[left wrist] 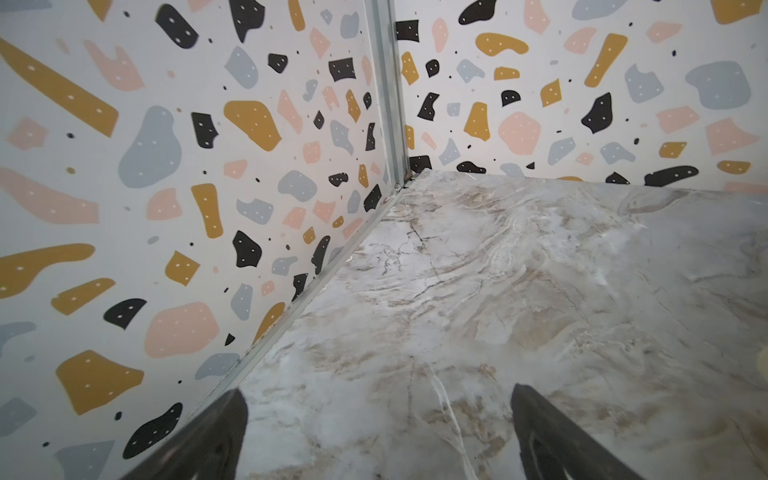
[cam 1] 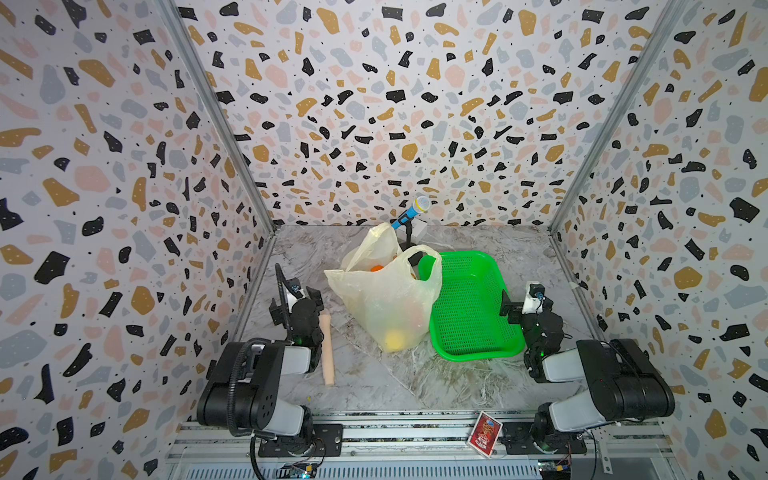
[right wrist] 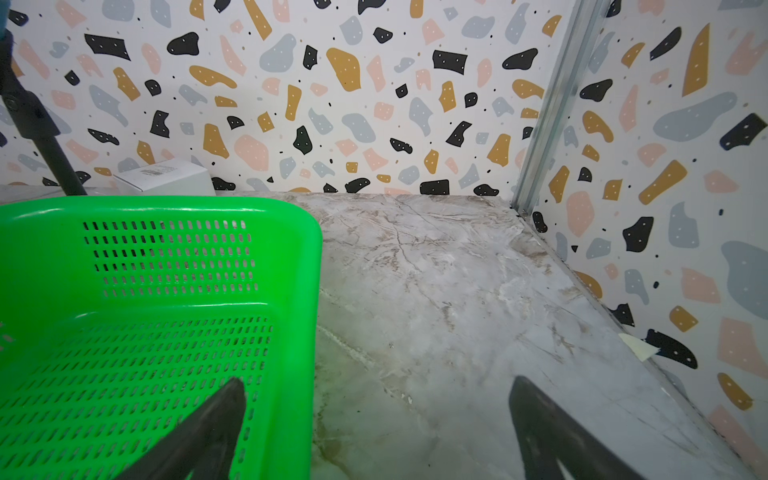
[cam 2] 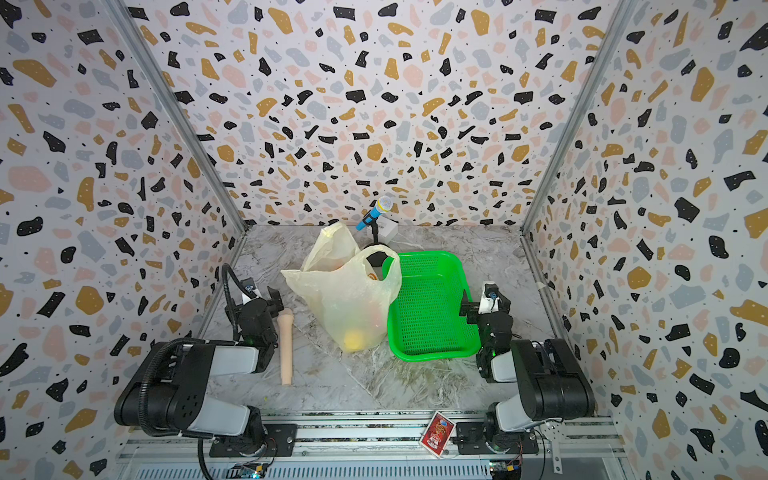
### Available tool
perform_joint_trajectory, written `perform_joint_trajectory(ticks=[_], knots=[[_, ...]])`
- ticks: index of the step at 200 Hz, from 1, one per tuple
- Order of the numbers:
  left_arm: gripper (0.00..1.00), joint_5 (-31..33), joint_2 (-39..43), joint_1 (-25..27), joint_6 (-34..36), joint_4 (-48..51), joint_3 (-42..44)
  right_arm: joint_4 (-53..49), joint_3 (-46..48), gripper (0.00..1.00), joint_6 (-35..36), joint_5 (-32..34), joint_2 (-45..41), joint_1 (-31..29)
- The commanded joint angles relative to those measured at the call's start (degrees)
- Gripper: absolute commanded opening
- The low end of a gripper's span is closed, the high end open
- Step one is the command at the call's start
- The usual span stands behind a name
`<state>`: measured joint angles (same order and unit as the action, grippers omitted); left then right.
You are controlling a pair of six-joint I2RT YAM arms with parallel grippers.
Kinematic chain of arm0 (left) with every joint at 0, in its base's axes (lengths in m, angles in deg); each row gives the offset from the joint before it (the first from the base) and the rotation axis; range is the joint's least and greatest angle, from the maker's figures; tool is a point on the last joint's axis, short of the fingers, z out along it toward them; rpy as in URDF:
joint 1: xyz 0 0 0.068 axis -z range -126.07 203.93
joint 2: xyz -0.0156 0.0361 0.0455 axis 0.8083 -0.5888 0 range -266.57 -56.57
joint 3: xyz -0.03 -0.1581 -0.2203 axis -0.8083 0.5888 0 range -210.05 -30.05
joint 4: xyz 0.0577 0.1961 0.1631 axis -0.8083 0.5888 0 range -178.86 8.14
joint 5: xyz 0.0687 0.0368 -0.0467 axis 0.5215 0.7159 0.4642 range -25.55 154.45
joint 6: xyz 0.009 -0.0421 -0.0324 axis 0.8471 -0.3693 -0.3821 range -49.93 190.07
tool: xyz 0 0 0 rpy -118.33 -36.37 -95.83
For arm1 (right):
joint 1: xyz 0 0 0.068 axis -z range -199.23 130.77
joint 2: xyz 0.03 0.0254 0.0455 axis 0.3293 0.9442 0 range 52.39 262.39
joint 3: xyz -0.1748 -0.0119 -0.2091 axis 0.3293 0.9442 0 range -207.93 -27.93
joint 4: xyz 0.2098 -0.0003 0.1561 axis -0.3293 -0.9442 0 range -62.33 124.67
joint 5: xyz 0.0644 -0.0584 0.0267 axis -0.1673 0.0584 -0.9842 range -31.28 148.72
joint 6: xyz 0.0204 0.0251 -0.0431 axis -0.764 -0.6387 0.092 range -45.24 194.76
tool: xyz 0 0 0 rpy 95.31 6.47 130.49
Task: Place the fruits into the plastic bag
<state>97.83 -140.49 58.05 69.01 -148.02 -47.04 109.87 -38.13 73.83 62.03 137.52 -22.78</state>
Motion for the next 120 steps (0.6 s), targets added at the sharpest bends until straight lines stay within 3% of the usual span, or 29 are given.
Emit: perform_joint_trajectory(ticks=[1,30,43,57,120], knots=[[1.0,-2.5,0.2,-0.3,-0.3,-1.7,-0.2,-1.8,-0.4,0.99,0.5,0.7,-0.1,-0.3],[0.99,0.1,1.0,0.6,-0.6,-6.2,3.3,-2.2,-0.7,0.99,0.8,0.8,0.0,-0.6],[0.99,-0.3,-0.9,1.0,0.8,-14.4,6.0,-2.6,-0.9,0.99,0.9,0.9,0.0,-0.7],[0.99,-0.3,0.1,1.3,0.5,-11.0,5.3,-2.7,-1.0,0.99,1.0,1.0,0.0,-0.8],[0.99,0.0,-0.5,1.4,0.9,-12.8,5.7,-3.4,-1.4,0.99,1.4,1.2,0.2,-1.1]])
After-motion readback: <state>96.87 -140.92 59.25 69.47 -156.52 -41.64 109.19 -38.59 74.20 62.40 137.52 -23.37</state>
